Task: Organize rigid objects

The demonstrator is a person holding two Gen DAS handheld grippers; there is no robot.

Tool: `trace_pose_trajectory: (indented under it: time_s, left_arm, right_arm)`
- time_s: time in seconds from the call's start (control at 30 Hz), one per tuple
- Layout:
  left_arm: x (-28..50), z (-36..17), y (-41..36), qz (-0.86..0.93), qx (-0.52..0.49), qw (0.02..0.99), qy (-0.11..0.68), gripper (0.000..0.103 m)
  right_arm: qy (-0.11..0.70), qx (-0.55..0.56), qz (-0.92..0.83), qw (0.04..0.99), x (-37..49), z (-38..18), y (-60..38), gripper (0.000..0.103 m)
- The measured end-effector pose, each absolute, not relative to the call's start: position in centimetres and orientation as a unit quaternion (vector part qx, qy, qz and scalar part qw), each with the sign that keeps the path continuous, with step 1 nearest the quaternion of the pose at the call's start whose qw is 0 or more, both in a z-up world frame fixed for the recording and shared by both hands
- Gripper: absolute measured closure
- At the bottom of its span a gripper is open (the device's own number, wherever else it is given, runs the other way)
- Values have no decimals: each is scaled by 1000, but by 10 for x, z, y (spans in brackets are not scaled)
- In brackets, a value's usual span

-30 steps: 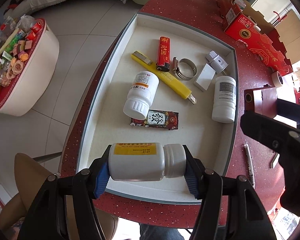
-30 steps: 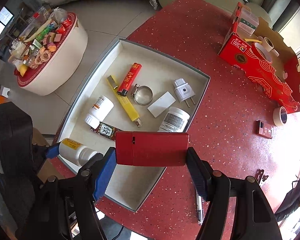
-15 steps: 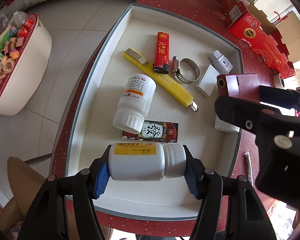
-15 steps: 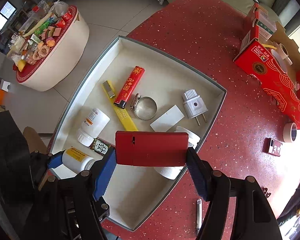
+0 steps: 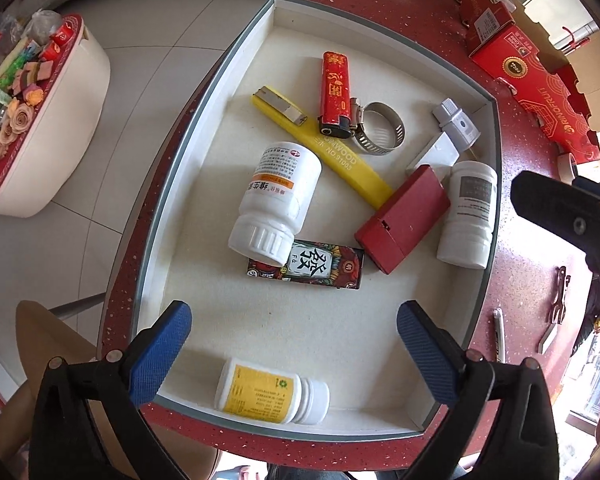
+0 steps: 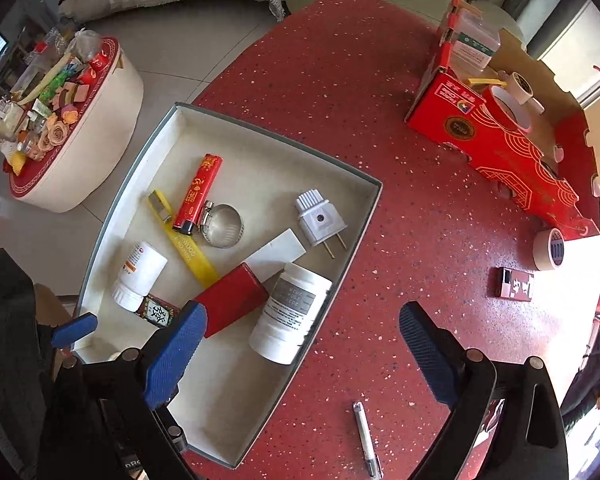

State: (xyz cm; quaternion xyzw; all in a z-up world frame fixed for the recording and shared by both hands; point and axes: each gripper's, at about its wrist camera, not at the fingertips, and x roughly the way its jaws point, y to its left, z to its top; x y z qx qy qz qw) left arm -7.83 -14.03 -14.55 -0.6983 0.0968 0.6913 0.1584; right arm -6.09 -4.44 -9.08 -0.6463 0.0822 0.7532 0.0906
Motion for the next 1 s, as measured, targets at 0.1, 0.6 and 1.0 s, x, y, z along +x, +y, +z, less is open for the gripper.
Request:
trace_pose_trajectory:
  time_s: [0.1,0.6,1.0]
  left_arm:
    - [-74,-140,-131,691,-695,166,106,0]
    - [-22,-113,4,650,-682,289,169,0]
    - [-22,-129,157,646,-683,292,176,0]
  right_arm:
    - [117,-647,744,120,-32,-88,-24,5]
    - [300,-657,626,295,191,-130,74,5]
    - [341,-628,622,319,233,-130,123,5]
